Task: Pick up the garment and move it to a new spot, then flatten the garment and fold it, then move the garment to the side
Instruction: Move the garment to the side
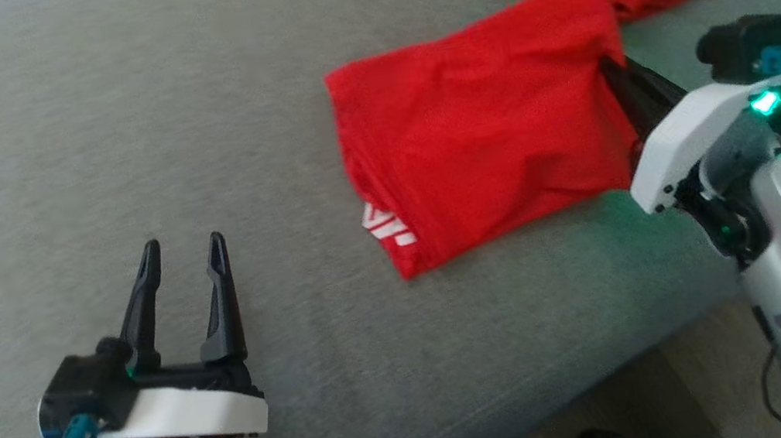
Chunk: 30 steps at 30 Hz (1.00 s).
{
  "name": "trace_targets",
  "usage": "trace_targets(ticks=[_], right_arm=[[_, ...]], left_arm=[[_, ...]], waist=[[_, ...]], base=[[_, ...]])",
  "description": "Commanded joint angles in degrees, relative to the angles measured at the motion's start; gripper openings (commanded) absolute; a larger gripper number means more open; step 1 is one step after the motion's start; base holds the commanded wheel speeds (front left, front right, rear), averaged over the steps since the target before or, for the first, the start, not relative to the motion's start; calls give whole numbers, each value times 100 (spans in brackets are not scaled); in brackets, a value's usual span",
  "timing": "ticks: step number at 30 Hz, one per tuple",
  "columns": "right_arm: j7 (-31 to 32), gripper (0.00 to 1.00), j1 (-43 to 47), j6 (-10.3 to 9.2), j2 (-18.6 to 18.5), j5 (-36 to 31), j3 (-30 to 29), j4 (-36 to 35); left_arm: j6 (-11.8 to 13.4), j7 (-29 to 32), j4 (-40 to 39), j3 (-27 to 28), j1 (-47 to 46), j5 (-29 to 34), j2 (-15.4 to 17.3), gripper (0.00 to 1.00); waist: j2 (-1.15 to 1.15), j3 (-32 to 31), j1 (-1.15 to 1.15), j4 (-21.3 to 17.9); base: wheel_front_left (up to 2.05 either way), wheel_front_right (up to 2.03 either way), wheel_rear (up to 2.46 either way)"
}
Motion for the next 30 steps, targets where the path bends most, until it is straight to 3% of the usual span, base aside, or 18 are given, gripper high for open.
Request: trace_targets(ticks=[1,7,13,25,30], right_arm=[[-97,0,-226,36,69,-44,63,-216],[-244,0,-411,36,171,-107,86,-156],[-233,0,-1020,36,100,-305,-3,5],[110,0,-2579,36,-416,-855,-471,1111],[201,0,-2883,36,-826,-1120,-631,1458]], left_arm=[[-17,-69,-150,178,-202,73,83,100],[-50,-69,-132,120,-306,128,101,100],[-14,-69,-226,172,-324,97,67,100],[-2,-69,-319,169,-312,16,-58,100],[-11,-69,-324,84,-286,-3,-102,100]], waist=[[0,435,0,-489],[0,485,0,-475],[0,432,0,-98],[0,402,0,513],[0,386,0,749]], base=[[0,0,0],[0,0,0],[0,0,0],[0,0,0],[0,0,0]])
